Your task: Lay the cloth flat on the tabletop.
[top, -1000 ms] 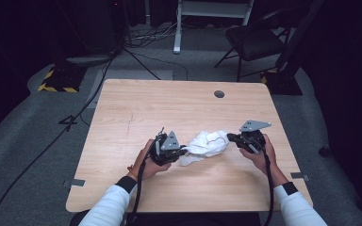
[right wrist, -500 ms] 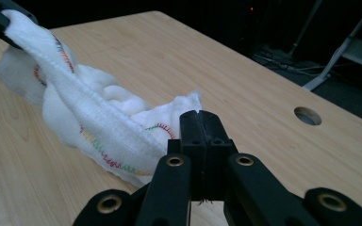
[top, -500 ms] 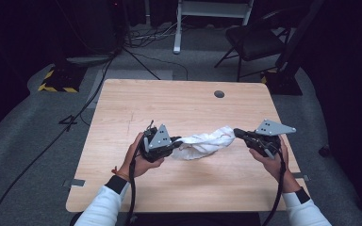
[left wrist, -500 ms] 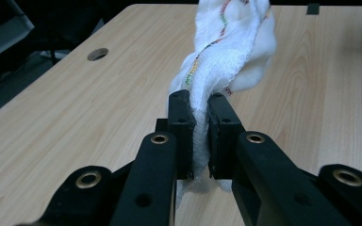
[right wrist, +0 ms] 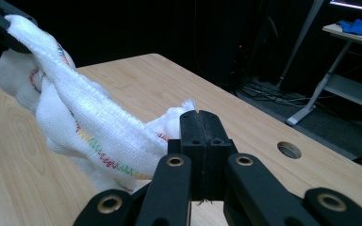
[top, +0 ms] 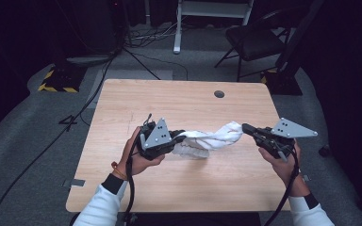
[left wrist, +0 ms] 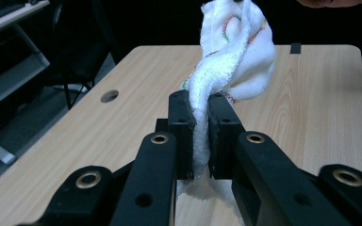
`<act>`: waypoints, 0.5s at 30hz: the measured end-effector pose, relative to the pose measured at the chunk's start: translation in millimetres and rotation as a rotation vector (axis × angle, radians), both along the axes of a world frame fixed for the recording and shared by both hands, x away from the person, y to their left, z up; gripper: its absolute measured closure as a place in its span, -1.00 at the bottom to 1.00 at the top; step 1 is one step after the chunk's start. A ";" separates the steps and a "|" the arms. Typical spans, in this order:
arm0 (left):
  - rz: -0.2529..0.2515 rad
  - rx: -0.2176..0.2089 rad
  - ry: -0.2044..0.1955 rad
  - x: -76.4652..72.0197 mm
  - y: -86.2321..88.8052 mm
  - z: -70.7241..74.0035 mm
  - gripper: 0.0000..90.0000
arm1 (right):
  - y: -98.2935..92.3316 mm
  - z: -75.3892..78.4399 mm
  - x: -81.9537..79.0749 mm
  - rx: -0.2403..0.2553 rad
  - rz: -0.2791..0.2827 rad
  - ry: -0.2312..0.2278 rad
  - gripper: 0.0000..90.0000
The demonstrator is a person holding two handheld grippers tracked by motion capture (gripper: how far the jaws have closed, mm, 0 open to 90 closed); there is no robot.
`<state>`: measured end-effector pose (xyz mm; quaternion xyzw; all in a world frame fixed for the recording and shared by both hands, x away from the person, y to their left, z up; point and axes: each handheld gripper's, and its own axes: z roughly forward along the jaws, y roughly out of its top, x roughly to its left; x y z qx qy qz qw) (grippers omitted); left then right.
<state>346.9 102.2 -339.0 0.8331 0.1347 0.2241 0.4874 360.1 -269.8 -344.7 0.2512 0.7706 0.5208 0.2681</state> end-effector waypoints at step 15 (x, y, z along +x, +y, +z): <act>0.003 0.136 0.225 58.5 -39.9 -85.9 0.77 | -23.2 -60.0 45.4 -0.093 -0.113 0.187 1.00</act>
